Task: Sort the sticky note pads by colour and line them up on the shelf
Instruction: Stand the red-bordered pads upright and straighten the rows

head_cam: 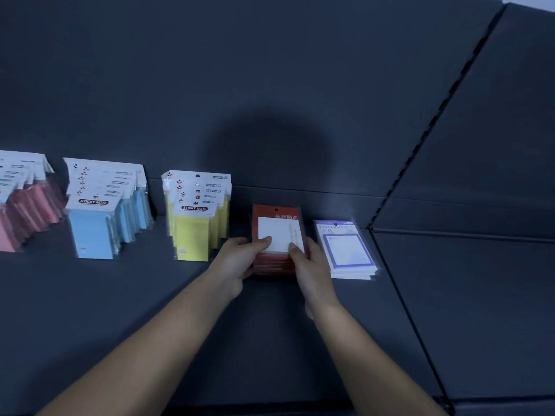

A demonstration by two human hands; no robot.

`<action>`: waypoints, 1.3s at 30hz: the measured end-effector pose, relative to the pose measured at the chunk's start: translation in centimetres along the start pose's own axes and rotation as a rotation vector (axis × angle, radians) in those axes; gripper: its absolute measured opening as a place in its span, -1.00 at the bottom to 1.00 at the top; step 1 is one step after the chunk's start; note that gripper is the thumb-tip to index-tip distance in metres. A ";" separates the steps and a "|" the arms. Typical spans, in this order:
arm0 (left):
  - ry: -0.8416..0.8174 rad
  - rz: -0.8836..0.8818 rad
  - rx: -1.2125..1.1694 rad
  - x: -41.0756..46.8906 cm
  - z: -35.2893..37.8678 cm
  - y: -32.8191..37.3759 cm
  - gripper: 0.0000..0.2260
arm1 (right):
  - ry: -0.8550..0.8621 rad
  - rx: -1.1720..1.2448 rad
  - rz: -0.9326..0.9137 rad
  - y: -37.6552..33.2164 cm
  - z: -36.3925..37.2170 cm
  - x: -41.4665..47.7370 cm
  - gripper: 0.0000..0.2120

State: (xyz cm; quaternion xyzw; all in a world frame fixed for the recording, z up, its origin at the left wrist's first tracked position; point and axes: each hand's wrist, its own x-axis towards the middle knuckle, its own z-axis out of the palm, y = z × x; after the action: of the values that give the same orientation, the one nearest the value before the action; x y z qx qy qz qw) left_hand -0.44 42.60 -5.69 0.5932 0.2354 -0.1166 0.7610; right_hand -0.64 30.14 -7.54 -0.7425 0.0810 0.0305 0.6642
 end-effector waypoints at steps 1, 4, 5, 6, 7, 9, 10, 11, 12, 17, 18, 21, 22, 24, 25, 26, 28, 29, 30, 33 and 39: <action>-0.007 -0.006 0.003 0.0 0.0 0.1 -0.61 | 0.003 0.029 0.005 0.0 0.0 -0.1 -0.76; -0.011 -0.045 -0.003 0.2 -0.2 0.5 -0.72 | -0.001 0.099 0.044 0.0 0.0 -0.5 -0.77; -0.017 -0.058 0.000 0.2 -0.4 0.6 -0.73 | -0.009 0.120 0.061 0.0 0.0 -0.7 -0.76; -0.027 -0.067 0.011 0.2 -0.6 0.6 -0.74 | -0.014 0.146 0.070 0.1 -0.1 -0.7 -0.74; -0.046 -0.068 0.027 0.2 -0.8 0.6 -0.73 | -0.019 0.166 0.076 0.2 -0.4 -0.7 -0.71; -0.117 -0.035 0.083 -0.3 -1.3 0.5 -0.71 | -0.032 0.192 0.089 0.4 -0.9 -0.9 -0.61; -0.156 -0.004 0.109 -0.7 -1.5 0.3 -0.68 | -0.039 0.191 0.091 0.4 -1.1 -1.0 -0.56; -0.187 0.030 0.116 -1.1 -1.7 0.0 -0.65 | -0.060 0.176 0.073 0.4 -1.3 -1.1 -0.56; -0.211 0.063 0.108 -1.4 -1.9 -0.3 -0.60 | -0.090 0.147 0.038 0.4 -1.4 -1.1 -0.60; -0.310 0.279 0.212 -3.0 -2.8 -2.3 -0.47 | -0.208 0.049 -0.084 0.3 -1.9 -1.4 -0.58; -0.322 0.321 0.243 -3.3 -2.9 -2.7 -0.44 | -0.205 0.047 -0.112 0.4 -2.1 -1.5 -0.53; -0.332 0.462 0.362 -4.0 -3.1 -3.5 -0.38 | -0.195 0.046 -0.183 0.9 -2.3 -2.2 -0.39; -0.323 0.507 0.399 -4.1 -3.2 -3.8 -0.36 | -0.201 0.034 -0.200 1.2 -2.4 -2.4 -0.35; -0.297 0.572 0.448 -4.2 -3.4 -4.2 -0.33 | -0.236 0.023 -0.212 1.6 -2.6 -2.8 -0.31; -0.286 0.592 0.455 -4.3 -3.4 -4.3 -0.33 | -0.256 0.028 -0.207 1.6 -2.7 -2.9 -0.32; -0.281 0.608 0.447 -4.4 -3.3 -4.2 -0.32 | -0.277 0.032 -0.201 1.6 -2.8 -3.1 -0.34; -0.287 0.632 0.402 -4.6 -3.0 -3.9 -0.26 | -0.321 0.038 -0.206 1.1 -3.1 -3.3 -0.37; -0.292 0.638 0.371 -4.7 -2.9 -3.7 -0.23 | -0.337 0.051 -0.216 0.7 -3.1 -3.4 -0.37; -0.301 0.643 0.334 -4.8 -2.8 -3.4 -0.20 | -0.337 0.065 -0.228 0.3 -3.1 -3.4 -0.37; -0.332 0.631 0.228 -5.2 -2.4 -3.1 -0.17 | -0.291 0.105 -0.277 -0.7 -2.3 -3.6 -0.33; -0.312 0.640 0.143 -5.9 -2.1 -4.6 -0.18 | -0.214 0.084 -0.349 0.8 -1.2 -4.1 -0.21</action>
State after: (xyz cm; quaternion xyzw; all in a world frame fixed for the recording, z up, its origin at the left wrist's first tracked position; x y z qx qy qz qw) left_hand -8.08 42.75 -7.04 0.6638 -0.0899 0.0221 0.7422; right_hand -4.89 29.22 -7.55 -0.7096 -0.1187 -0.0097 0.6945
